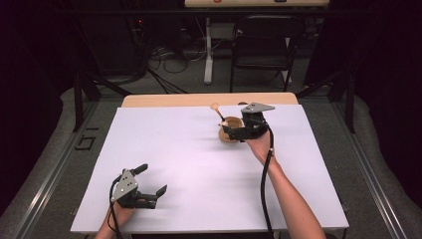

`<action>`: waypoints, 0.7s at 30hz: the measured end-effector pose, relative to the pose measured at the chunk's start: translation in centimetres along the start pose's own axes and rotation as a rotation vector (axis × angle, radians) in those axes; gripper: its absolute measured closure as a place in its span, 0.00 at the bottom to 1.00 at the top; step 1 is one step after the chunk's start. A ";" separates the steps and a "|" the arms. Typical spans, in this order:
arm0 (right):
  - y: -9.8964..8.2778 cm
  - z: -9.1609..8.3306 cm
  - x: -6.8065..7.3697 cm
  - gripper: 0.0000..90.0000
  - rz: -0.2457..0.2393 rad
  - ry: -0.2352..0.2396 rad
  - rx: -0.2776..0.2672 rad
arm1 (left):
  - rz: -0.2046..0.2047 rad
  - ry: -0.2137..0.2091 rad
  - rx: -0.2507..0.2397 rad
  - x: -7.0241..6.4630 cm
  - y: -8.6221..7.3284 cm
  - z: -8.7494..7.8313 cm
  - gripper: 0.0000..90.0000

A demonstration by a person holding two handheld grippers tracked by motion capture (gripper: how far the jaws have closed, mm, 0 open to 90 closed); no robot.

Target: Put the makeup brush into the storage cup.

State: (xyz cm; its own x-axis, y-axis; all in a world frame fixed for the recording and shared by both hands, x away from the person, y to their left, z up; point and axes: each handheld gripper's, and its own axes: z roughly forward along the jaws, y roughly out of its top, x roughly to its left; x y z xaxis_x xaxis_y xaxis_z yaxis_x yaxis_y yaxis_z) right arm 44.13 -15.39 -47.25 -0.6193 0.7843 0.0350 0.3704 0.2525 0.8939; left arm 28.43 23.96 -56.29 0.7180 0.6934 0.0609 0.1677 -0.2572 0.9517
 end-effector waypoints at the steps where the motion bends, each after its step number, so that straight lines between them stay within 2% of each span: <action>1: -0.2 -0.2 0.1 0.05 -0.001 0.007 0.000 | 0.001 0.000 0.001 0.0 0.0 0.0 0.00; 9: -1.2 -2.0 1.0 0.01 -0.027 0.012 -0.020 | 0.002 0.001 -0.001 0.0 0.0 0.0 0.00; 15: -2.1 -3.9 1.7 0.00 -0.026 0.017 -0.075 | 0.002 0.001 0.001 0.0 0.0 0.0 0.00; 21: -3.1 -5.5 2.3 0.00 -0.052 0.018 -0.110 | 0.006 -0.002 0.002 -0.1 0.0 0.1 0.00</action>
State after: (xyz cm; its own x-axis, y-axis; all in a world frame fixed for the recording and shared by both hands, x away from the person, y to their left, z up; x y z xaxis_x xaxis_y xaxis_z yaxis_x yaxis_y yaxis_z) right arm 37.76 -17.51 -47.49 -0.6486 0.7611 -0.0051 0.2604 0.2282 0.9381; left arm 28.45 23.85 -56.29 0.7204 0.6904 0.0657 0.1647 -0.2624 0.9508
